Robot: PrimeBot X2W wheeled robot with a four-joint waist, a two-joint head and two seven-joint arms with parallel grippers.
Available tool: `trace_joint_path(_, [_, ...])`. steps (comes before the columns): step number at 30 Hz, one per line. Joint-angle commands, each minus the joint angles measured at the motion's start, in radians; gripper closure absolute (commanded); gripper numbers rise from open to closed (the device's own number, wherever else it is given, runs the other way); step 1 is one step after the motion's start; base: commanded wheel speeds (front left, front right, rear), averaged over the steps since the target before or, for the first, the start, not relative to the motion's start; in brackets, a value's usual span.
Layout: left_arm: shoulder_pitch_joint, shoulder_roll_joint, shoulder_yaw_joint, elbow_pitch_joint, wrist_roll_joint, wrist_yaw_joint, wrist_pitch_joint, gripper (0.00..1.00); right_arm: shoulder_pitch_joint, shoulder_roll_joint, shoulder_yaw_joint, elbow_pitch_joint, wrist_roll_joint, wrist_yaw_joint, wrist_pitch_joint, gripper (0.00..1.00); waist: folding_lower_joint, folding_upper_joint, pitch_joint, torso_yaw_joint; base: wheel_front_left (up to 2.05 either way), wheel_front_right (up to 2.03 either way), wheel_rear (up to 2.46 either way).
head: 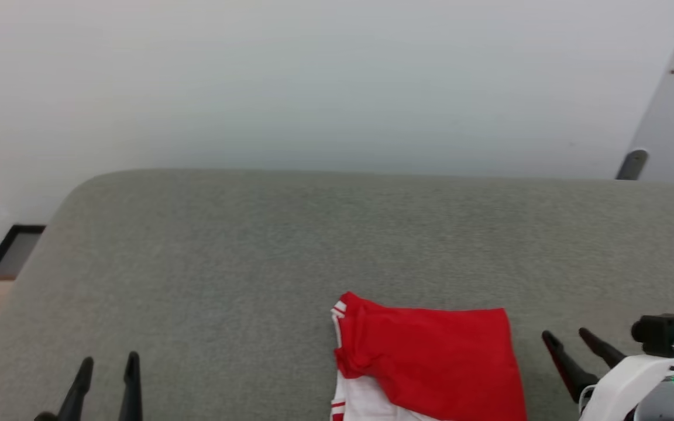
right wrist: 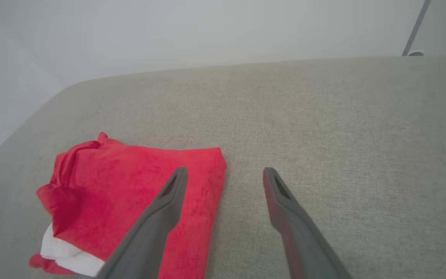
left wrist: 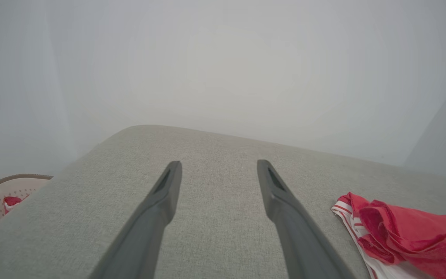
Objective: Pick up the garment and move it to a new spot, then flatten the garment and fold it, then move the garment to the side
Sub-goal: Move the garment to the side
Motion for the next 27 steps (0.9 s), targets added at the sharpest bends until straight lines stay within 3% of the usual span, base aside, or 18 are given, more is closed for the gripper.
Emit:
trace_joint_path(1, [-0.010, 0.001, -0.005, -0.006, 0.009, 0.007, 0.004, 0.00, -0.012, 0.002, 0.004, 0.007, 0.005, -0.001, 0.008, 0.00, 0.0000, -0.0001, 0.014, 0.034, 0.00, 0.00, 0.00])
trace_joint_path(10, [-0.032, -0.005, -0.044, -0.010, 0.011, 0.006, 0.018, 0.00, -0.045, -0.002, 0.039, 0.121, 0.014, -0.001, 0.165, 0.00, 0.0000, -0.0001, 0.049, 0.116, 0.00, 0.00, 0.00])
trace_joint_path(21, [-0.071, -0.019, -0.071, 0.013, -0.002, 0.003, 0.010, 0.00, -0.142, 0.029, 0.055, 0.289, 0.033, -0.001, 0.323, 0.00, 0.0000, -0.0001, 0.107, 0.157, 0.00, 0.00, 0.00])
trace_joint_path(23, [-0.079, -0.021, -0.074, 0.020, -0.004, 0.003, 0.007, 0.00, -0.159, 0.030, 0.079, 0.315, 0.042, -0.001, 0.365, 1.00, 0.0000, -0.0001, 0.114, 0.160, 0.00, 0.00, 0.00])
trace_joint_path(27, [-0.091, -0.025, -0.079, 0.032, -0.008, 0.001, 0.004, 0.00, -0.190, 0.014, 0.111, 0.330, 0.072, 0.000, 0.403, 1.00, 0.0000, -0.0001, 0.123, 0.163, 0.00, 0.00, 0.00])
